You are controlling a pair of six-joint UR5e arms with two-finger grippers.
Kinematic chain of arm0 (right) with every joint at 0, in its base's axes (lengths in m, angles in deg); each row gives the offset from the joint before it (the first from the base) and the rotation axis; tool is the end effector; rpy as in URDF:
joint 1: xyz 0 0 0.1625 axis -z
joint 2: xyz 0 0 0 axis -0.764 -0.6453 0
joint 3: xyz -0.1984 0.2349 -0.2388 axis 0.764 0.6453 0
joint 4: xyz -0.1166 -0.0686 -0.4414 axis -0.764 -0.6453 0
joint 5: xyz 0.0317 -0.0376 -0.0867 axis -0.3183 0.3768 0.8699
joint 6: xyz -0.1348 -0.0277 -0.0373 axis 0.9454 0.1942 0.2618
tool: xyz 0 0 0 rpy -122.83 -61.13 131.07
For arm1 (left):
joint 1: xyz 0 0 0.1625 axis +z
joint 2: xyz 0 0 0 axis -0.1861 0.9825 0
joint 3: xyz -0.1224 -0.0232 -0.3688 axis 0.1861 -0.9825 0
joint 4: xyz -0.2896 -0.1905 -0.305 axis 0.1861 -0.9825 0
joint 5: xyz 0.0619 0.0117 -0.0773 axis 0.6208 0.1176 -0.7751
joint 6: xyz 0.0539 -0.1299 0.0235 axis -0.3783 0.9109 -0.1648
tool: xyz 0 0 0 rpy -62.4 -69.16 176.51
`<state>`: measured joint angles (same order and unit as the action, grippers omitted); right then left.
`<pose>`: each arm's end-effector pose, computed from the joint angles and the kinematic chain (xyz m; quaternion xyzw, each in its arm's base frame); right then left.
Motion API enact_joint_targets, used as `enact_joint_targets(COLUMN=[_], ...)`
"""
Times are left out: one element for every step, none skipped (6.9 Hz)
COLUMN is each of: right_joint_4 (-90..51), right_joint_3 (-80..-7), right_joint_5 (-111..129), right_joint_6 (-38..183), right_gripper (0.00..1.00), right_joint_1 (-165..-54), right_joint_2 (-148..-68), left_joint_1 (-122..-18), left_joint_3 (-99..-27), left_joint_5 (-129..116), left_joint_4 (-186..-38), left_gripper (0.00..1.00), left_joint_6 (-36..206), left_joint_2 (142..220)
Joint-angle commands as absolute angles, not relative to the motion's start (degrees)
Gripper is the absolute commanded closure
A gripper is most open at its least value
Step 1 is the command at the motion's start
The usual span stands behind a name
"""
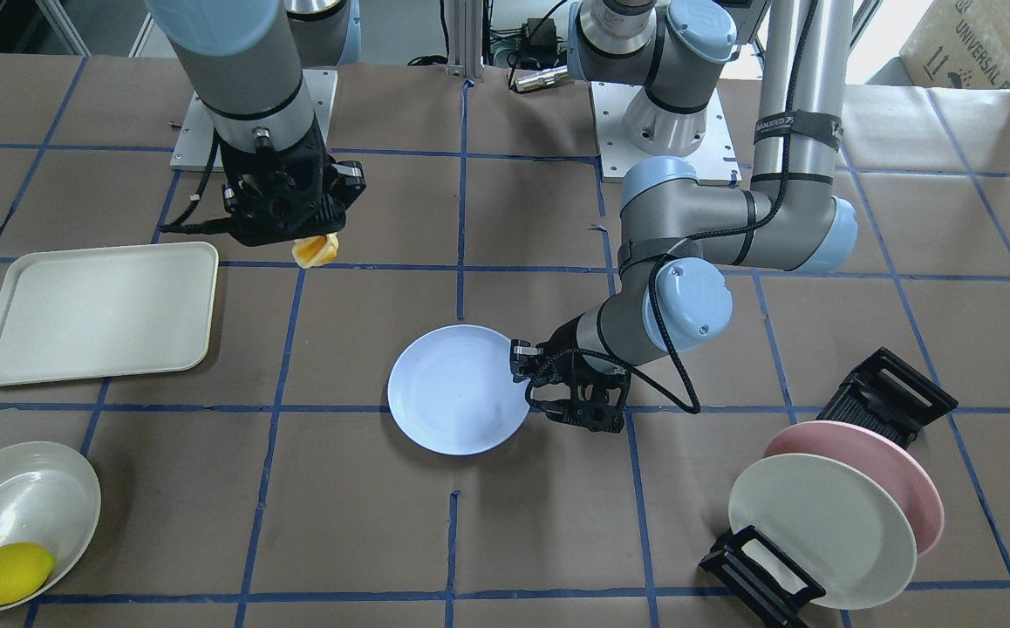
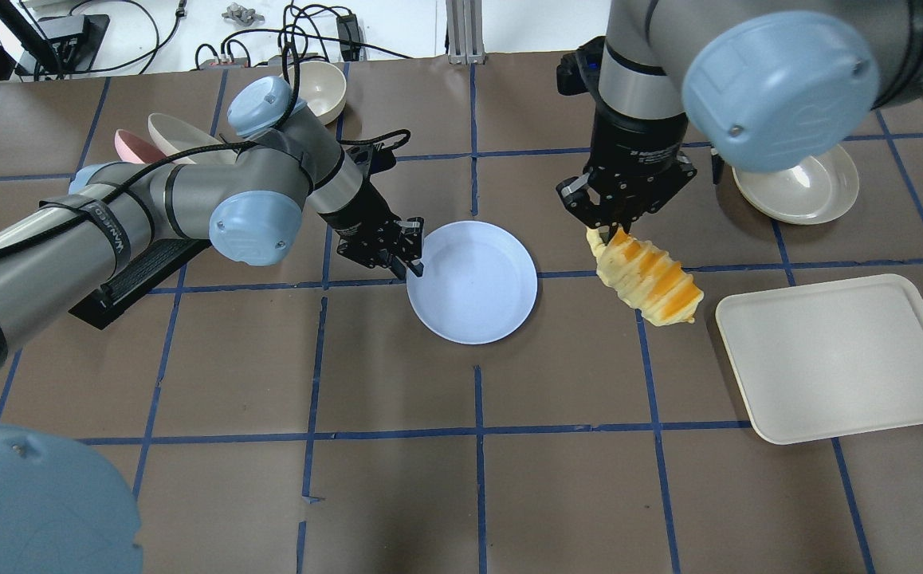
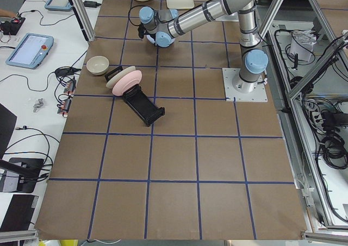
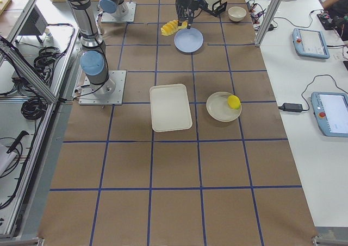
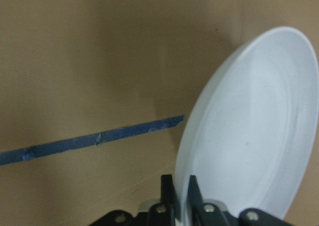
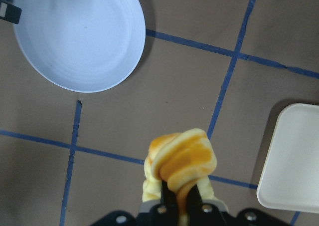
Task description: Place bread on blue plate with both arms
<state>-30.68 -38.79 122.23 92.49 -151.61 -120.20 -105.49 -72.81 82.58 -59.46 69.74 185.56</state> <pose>0.2470 -0.5326 0.3507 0.1311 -0.9892 -0.0648 0.0064 -0.2373 -0.5840 0.1203 -0.0319 -0.9775 -0.0808 0.1921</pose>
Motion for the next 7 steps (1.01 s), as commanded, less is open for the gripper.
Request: enact_joint_targets(right_joint_4=[-39.5, -44.2, -49.5, -55.0, -58.3, -58.9, -58.8], right_joint_3=[-38.1, -38.1, -37.9, -37.8, -37.6, -36.2, -34.4], right_joint_5=[122.1, 122.1, 122.1, 122.2, 122.1, 122.1, 122.1], right_joint_6=[92.1, 91.4, 89.6, 87.8, 86.0, 85.9, 85.9], right_gripper=[0.87, 0.87, 0.87, 0.86, 0.86, 0.84, 0.81], right_joint_1=[-154.4, -155.2, -156.8, -159.1, -160.6, -161.3, -161.4], right_joint_2=[-113.0, -109.3, -104.5, -100.7, -98.1, -96.5, -95.3], left_joint_1=[-104.8, -103.2, -100.3, -98.2, -98.0, -98.3, -98.4], left_joint_3=[-71.5, -71.6, -71.4, -71.3, -70.9, -68.5, -64.6], left_joint_5=[83.5, 85.2, 88.8, 91.6, 97.4, 101.7, 104.1], left_joint_4=[-59.5, -60.4, -63.1, -68.3, -71.4, -76.5, -82.5], left_gripper=[0.00, 0.00, 0.00, 0.00, 0.00, 0.00, 0.00], left_joint_6=[70.8, 70.8, 70.3, 69.9, 69.9, 69.8, 69.4], left_joint_2=[183.4, 180.5, 177.3, 173.8, 170.7, 168.6, 167.8])
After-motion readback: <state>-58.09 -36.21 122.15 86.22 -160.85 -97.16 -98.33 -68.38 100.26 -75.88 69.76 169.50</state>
